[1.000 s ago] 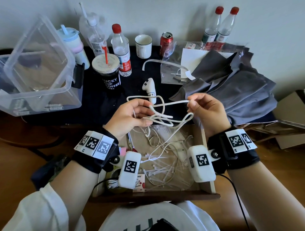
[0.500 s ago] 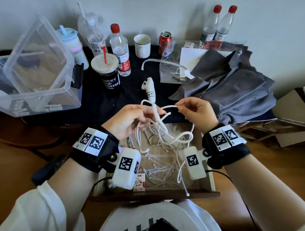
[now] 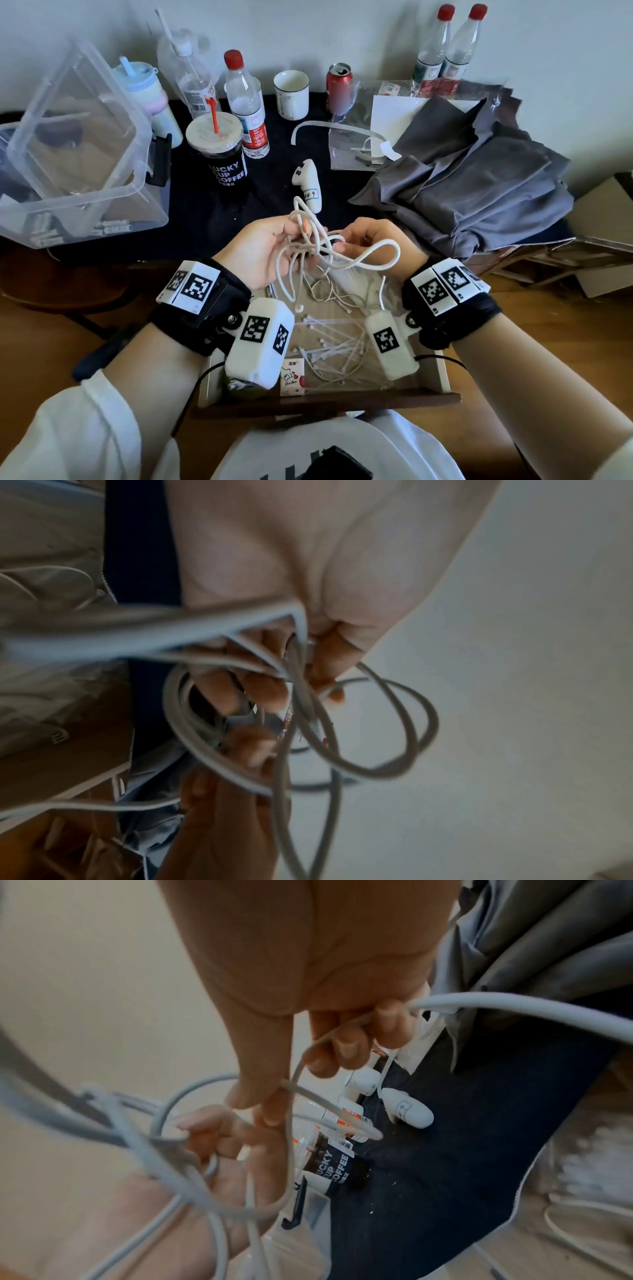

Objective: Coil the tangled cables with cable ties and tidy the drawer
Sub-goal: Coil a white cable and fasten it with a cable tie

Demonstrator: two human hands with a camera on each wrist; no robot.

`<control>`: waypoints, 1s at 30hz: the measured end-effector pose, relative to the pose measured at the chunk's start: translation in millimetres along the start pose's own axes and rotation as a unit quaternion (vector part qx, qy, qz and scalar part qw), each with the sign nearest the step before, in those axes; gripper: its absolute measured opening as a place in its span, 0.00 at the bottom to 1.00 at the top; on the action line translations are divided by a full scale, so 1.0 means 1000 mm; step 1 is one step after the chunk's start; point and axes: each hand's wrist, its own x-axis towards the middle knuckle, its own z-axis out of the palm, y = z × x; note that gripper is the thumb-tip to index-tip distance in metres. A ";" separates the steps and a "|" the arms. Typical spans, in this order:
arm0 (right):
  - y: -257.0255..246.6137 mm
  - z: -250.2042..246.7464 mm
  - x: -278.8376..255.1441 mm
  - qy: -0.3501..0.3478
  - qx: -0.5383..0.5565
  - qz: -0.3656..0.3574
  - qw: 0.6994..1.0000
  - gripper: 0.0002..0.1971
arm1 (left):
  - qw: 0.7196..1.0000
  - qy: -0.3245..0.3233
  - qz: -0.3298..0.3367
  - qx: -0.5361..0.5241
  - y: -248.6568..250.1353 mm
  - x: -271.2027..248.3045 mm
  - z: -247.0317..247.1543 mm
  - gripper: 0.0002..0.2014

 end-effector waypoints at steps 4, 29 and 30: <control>0.013 -0.003 0.006 0.060 0.000 0.000 0.998 0.22 | 0.994 0.083 0.063 -0.038 0.003 0.005 -0.005 0.14; 0.052 -0.025 -0.013 0.164 0.346 0.273 0.883 0.09 | 0.993 0.112 0.038 -0.029 0.010 0.008 -0.033 0.19; 0.047 -0.025 -0.011 0.150 0.401 0.269 0.863 0.09 | 0.993 0.112 0.033 -0.017 0.006 0.010 -0.031 0.17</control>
